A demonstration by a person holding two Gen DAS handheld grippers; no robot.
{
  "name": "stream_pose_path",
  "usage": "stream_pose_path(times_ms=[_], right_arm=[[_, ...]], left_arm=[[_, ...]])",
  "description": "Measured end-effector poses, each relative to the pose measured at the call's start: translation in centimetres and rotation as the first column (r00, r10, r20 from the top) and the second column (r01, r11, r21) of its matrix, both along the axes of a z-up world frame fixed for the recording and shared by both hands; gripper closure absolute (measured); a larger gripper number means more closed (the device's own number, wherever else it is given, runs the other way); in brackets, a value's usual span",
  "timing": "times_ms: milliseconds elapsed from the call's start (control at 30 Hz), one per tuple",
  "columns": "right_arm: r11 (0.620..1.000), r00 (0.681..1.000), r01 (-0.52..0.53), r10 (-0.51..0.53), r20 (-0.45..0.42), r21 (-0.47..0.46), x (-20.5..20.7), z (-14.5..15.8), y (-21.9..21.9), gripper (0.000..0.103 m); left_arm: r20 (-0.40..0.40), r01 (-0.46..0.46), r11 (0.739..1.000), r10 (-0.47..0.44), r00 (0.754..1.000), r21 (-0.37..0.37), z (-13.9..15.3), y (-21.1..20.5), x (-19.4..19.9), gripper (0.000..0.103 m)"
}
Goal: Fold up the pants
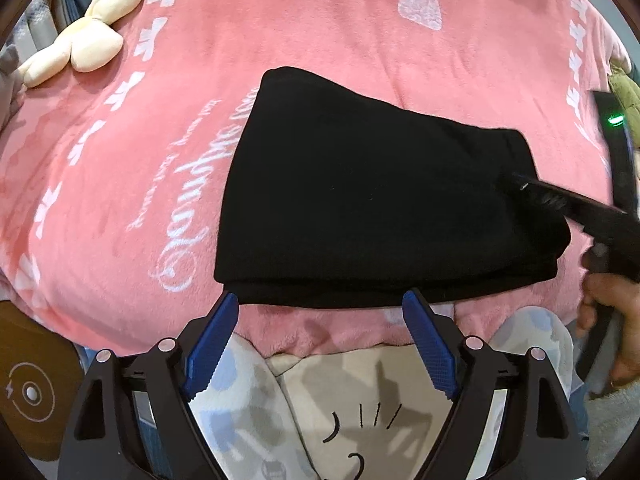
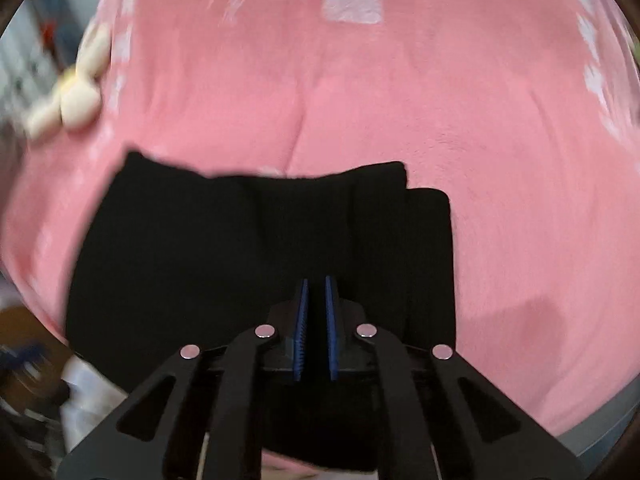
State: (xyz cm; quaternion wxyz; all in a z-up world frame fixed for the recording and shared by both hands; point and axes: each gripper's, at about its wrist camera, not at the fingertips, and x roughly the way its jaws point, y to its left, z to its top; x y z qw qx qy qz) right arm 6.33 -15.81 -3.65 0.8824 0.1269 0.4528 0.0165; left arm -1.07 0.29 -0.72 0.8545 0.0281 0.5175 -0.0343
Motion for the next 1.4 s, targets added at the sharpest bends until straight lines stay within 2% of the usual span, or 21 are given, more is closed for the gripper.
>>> stream_pose_path(times_ms=[100,133,200,233,333,400,433,467,567,600,633,700,800,867,967,1100,1167,1200,1233,1300,1400], right_arm=[[1.0,0.997,0.003,-0.004,0.072,0.019,-1.9,2.4,0.8,0.092],[1.0,0.998,-0.009,0.009,0.067,0.0,-2.1,2.2,1.0,0.092],[0.993,1.0,-0.031,0.031,-0.006,-0.115,-2.3,-0.2,1.7,0.096],[0.992,0.999,-0.036,0.034,-0.017,-0.119,-2.4,-1.1,1.6,0.096],[1.0,1.0,0.0,0.001,0.021,-0.031,-4.3,0.5,0.7,0.09],[1.0,0.999,0.021,-0.02,0.048,-0.009,-5.9,1.5,-0.5,0.077],[1.0,0.998,0.03,-0.03,0.05,-0.001,-6.3,1.7,-0.9,0.052],[0.999,0.997,0.052,-0.053,0.052,0.012,-7.0,1.8,-1.8,0.038],[0.995,0.994,0.103,-0.103,0.033,0.018,-7.3,0.7,-3.5,0.032],[0.993,0.993,0.114,-0.115,0.025,0.034,-7.3,0.3,-4.1,0.023],[0.99,0.992,0.123,-0.124,0.018,0.068,-7.1,-0.3,-4.5,0.016],[0.977,0.992,0.124,-0.122,-0.019,0.172,-6.7,-1.7,-5.1,0.016],[0.956,0.99,0.133,-0.114,-0.085,0.26,-6.0,-3.9,-5.1,0.016],[0.94,0.988,0.136,-0.108,-0.108,0.312,-5.8,-5.2,-4.9,0.012],[0.937,0.988,0.147,-0.126,-0.086,0.317,-5.6,-5.5,-4.4,0.005],[0.947,0.989,0.147,-0.131,-0.073,0.287,-4.6,-5.1,-3.5,0.007],[0.946,0.989,0.147,-0.136,-0.059,0.288,-4.1,-4.8,-3.2,0.03],[0.949,0.986,0.163,-0.151,-0.063,0.271,-3.9,-4.6,-3.2,0.05],[0.942,0.985,0.172,-0.161,-0.064,0.289,-3.8,-4.4,-3.4,0.064],[0.916,0.985,0.175,-0.165,-0.057,0.362,-4.5,-3.9,-4.3,0.068],[0.918,0.989,0.146,-0.143,-0.036,0.37,-5.8,-2.3,-3.9,0.069]], left_arm=[[0.005,-0.006,1.0,0.006,1.0,0.012,-0.4,0.1,0.5,0.022],[-0.001,-0.007,1.0,0.007,1.0,0.004,-0.5,0.1,0.7,0.022],[-0.022,-0.002,1.0,0.002,1.0,-0.016,-0.9,-0.2,1.2,0.022],[-0.025,0.001,1.0,-0.001,1.0,-0.019,-1.0,-0.4,1.2,0.022],[-0.001,0.018,1.0,-0.018,1.0,-0.023,-0.4,-0.3,1.0,0.022],[0.032,0.009,0.995,-0.006,0.999,-0.1,0.5,1.0,0.9,0.022],[0.038,-0.002,0.988,0.008,0.999,-0.152,0.8,1.8,1.0,0.02],[0.04,-0.022,0.976,0.031,0.999,-0.219,1.1,2.8,1.4,0.018],[0.0,-0.112,0.926,0.119,0.993,-0.36,0.7,6.3,4.0,0.016],[-0.01,-0.131,0.911,0.138,0.99,-0.392,0.1,7.3,5.0,0.016],[-0.042,-0.17,0.899,0.168,0.985,-0.403,-0.9,8.3,6.3,0.016],[-0.108,-0.206,0.875,0.176,0.978,-0.438,-2.9,9.4,8.2,0.016],[-0.178,-0.212,0.874,0.146,0.973,-0.437,-5.6,8.9,9.4,0.016],[-0.156,-0.207,0.878,0.154,0.976,-0.431,-6.5,8.3,9.3,0.014],[-0.127,-0.231,0.86,0.194,0.973,-0.455,-6.8,8.0,9.0,0.011],[-0.132,-0.279,0.848,0.246,0.96,-0.451,-6.7,7.5,9.2,0.01],[-0.121,-0.265,0.852,0.236,0.964,-0.452,-6.3,6.5,9.5,0.011],[-0.11,-0.249,0.852,0.223,0.969,-0.461,-5.9,6.5,9.5,0.022],[-0.097,-0.221,0.858,0.199,0.975,-0.463,-5.5,6.1,9.5,0.042],[-0.088,-0.173,0.86,0.148,0.985,-0.481,-4.8,5.5,9.5,0.07],[-0.07,-0.133,0.854,0.113,0.991,-0.502,-3.0,6.1,8.5,0.085]])
